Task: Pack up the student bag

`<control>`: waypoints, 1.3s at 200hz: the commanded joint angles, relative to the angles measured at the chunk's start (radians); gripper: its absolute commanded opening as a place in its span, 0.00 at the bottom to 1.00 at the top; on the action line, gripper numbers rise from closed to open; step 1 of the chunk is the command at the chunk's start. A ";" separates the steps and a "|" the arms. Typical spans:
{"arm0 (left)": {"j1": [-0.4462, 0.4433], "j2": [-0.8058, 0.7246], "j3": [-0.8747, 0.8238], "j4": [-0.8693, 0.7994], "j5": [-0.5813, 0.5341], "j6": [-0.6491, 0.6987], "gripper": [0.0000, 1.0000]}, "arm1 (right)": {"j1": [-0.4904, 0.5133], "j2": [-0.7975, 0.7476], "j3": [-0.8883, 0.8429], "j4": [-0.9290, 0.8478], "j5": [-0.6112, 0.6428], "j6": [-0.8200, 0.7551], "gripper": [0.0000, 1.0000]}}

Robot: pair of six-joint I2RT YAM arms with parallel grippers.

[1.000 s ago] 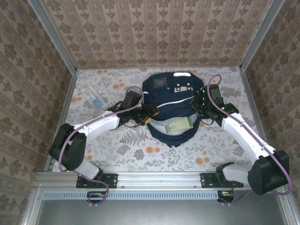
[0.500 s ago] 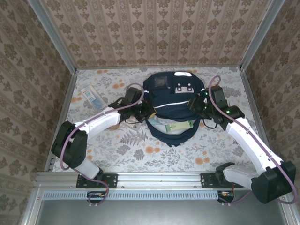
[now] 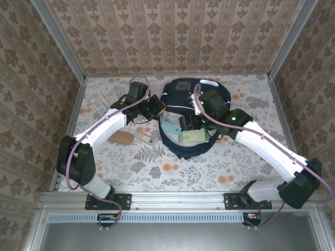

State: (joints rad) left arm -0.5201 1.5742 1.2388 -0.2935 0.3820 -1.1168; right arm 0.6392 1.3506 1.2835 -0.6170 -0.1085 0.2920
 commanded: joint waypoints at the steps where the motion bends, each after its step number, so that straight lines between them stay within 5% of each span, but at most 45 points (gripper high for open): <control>1: 0.012 0.002 0.040 0.007 0.015 0.038 0.00 | 0.010 0.083 0.070 -0.048 0.037 -0.122 0.66; 88: 0.030 0.001 0.035 -0.006 0.030 0.049 0.00 | -0.021 0.146 0.096 -0.022 0.144 -0.194 0.69; 173: 0.040 0.015 0.043 -0.003 0.039 0.051 0.00 | -0.069 0.240 0.116 -0.031 -0.131 -0.214 0.69; 191: 0.043 0.021 0.055 -0.009 0.040 0.056 0.00 | -0.069 0.252 0.124 -0.042 -0.136 -0.215 0.54; 223: 0.044 0.021 0.067 -0.041 0.021 0.081 0.00 | -0.070 0.224 0.114 -0.007 -0.111 -0.197 0.00; 244: 0.045 0.009 0.069 -0.073 -0.004 0.105 0.00 | -0.070 0.209 0.125 0.006 -0.106 -0.174 0.00; 260: 0.049 -0.014 0.083 -0.144 -0.058 0.149 0.23 | -0.070 0.197 0.132 0.016 -0.093 -0.145 0.00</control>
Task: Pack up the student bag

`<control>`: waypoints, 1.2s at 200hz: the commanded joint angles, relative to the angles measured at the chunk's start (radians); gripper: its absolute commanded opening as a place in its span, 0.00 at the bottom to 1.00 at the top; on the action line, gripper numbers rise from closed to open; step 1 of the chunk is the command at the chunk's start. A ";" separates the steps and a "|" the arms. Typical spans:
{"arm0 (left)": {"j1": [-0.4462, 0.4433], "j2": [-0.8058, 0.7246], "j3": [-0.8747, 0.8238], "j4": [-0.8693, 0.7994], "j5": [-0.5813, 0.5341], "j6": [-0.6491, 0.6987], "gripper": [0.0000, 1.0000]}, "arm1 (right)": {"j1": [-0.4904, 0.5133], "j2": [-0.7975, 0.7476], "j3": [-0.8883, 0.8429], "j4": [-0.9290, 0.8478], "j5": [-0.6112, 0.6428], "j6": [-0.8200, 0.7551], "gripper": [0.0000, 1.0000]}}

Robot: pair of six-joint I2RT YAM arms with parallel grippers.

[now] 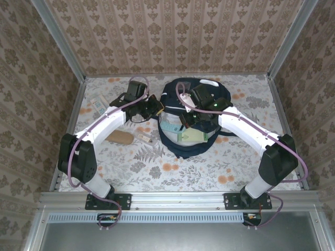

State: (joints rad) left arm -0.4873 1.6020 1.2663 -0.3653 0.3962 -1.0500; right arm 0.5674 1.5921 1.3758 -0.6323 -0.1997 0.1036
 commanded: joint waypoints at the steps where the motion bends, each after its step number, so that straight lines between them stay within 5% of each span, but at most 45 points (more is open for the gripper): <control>1: 0.016 -0.045 0.056 -0.077 -0.077 0.085 0.25 | 0.002 -0.045 0.040 0.032 -0.002 0.046 0.00; 31: 0.067 -0.135 0.029 -0.224 -0.227 0.137 0.73 | -0.001 -0.058 0.056 0.047 -0.025 0.104 0.00; 50: 0.100 -0.207 -0.018 -0.340 -0.370 0.142 0.91 | -0.004 -0.063 0.069 0.057 -0.026 0.129 0.00; 86: 0.218 -0.326 -0.190 -0.443 -0.499 0.068 0.96 | -0.033 -0.066 0.090 0.089 -0.053 0.190 0.00; 123: 0.270 -0.367 -0.347 -0.357 -0.515 0.012 0.96 | -0.059 -0.072 0.110 0.121 -0.046 0.243 0.00; 240: 0.274 -0.065 -0.338 -0.222 -0.534 -0.188 1.00 | -0.072 -0.102 0.107 0.144 -0.058 0.264 0.00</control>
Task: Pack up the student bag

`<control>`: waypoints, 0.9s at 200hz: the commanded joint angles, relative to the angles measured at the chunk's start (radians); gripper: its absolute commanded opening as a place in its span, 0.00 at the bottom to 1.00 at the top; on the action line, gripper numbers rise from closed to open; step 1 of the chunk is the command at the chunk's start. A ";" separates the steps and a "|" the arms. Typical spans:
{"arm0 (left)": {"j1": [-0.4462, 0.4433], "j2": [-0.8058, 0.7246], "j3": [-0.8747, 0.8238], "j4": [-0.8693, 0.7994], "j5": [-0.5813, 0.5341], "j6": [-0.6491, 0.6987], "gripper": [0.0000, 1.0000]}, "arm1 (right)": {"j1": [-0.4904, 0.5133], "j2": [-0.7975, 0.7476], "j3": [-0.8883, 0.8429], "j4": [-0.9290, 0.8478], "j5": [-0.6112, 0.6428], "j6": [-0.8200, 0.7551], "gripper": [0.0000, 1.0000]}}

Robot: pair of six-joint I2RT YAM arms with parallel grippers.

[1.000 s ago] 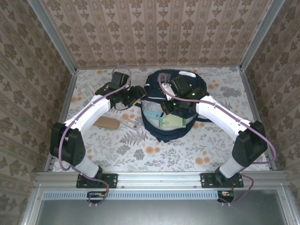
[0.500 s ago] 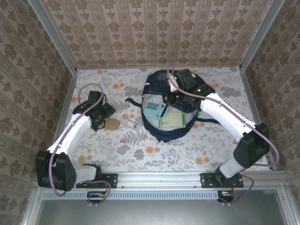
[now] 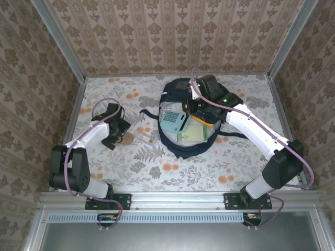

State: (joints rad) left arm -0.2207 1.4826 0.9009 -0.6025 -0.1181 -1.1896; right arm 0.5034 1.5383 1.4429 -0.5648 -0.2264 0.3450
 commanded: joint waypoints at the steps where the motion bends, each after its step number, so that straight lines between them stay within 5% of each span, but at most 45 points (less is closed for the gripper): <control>1: 0.007 0.058 0.029 0.014 -0.020 -0.047 1.00 | -0.009 -0.049 0.040 0.077 -0.031 0.023 0.00; 46: 0.007 0.144 0.041 0.014 -0.006 -0.062 0.96 | -0.012 -0.047 0.042 0.083 -0.040 0.031 0.00; 92: 0.008 0.127 0.038 -0.001 -0.034 -0.047 0.64 | -0.013 -0.046 0.042 0.081 -0.041 0.041 0.00; 116: -0.003 0.063 0.039 -0.021 -0.061 -0.008 0.56 | -0.015 -0.047 0.035 0.085 -0.044 0.047 0.00; 180: -0.184 -0.127 0.109 -0.126 -0.104 0.093 0.54 | -0.062 -0.079 -0.016 0.106 -0.054 0.099 0.00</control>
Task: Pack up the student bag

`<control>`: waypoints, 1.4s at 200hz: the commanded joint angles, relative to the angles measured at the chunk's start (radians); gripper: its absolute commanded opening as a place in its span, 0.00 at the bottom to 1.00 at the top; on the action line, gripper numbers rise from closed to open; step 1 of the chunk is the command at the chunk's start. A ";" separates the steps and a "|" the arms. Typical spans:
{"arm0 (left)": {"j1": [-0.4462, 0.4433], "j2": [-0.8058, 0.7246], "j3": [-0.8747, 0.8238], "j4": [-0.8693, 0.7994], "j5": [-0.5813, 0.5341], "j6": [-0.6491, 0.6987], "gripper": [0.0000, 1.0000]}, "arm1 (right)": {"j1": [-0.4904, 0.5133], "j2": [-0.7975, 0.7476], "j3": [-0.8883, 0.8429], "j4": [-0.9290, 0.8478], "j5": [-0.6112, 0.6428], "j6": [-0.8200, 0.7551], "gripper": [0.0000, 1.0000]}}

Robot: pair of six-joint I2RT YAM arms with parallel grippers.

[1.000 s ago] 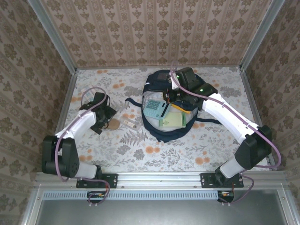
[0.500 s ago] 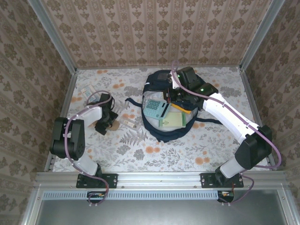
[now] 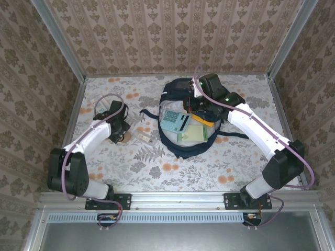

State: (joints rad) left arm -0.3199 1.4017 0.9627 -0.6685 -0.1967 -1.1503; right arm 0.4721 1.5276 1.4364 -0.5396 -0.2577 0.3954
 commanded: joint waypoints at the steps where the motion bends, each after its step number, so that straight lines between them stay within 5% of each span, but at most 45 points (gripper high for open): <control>1: -0.091 -0.047 0.048 -0.058 -0.024 0.053 0.54 | -0.033 -0.070 -0.010 0.083 -0.023 0.050 0.00; 61: -0.476 0.077 0.200 0.058 0.046 0.084 0.53 | -0.125 -0.098 -0.034 0.128 -0.066 0.166 0.00; 101: -0.602 0.222 0.286 0.179 0.114 0.082 0.52 | -0.158 -0.057 0.023 0.118 -0.108 0.195 0.00; 186: -0.615 0.492 0.527 0.290 0.217 0.066 0.51 | -0.161 -0.063 -0.001 0.130 -0.137 0.215 0.00; 240: -0.597 0.554 0.581 0.332 0.266 0.104 0.51 | -0.172 -0.069 -0.018 0.140 -0.145 0.227 0.00; 280: -0.584 0.529 0.617 0.214 0.205 0.182 0.52 | -0.182 -0.064 -0.017 0.141 -0.149 0.230 0.00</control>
State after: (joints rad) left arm -0.9234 1.9614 1.5501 -0.4110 0.0307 -1.0523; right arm 0.3077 1.4872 1.4128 -0.4625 -0.4007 0.6064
